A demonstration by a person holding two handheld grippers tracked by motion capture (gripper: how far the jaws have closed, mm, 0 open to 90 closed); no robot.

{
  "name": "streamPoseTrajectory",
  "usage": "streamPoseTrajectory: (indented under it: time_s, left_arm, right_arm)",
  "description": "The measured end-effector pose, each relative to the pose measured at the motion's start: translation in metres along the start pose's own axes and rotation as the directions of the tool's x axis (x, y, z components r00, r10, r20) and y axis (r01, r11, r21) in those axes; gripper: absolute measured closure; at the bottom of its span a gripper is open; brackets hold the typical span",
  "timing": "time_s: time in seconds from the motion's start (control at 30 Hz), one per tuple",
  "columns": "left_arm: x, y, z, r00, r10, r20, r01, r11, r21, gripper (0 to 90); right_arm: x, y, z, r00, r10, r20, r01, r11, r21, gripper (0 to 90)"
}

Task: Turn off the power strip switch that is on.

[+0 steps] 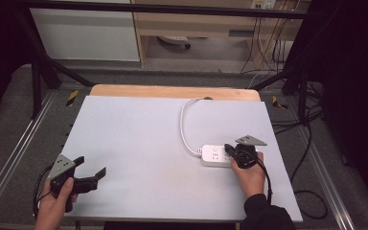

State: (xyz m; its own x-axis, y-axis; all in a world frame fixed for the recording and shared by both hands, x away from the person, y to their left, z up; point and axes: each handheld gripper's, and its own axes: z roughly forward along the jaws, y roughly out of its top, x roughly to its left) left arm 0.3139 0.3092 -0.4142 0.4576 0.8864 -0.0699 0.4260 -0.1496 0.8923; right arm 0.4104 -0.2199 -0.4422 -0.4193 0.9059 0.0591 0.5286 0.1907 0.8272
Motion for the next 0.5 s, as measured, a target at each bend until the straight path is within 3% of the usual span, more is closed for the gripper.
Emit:
streamPoseTrajectory:
  time_s: [0.5]
  left_arm:
    - [0.0007,-0.0002,0.0004,1.0000,0.001,-0.002,-0.001,1.0000,0.003,6.4]
  right_arm:
    - [-0.0004,0.0025,0.0001,0.9999,-0.013,-0.001,0.013,1.000,0.014,90.0]
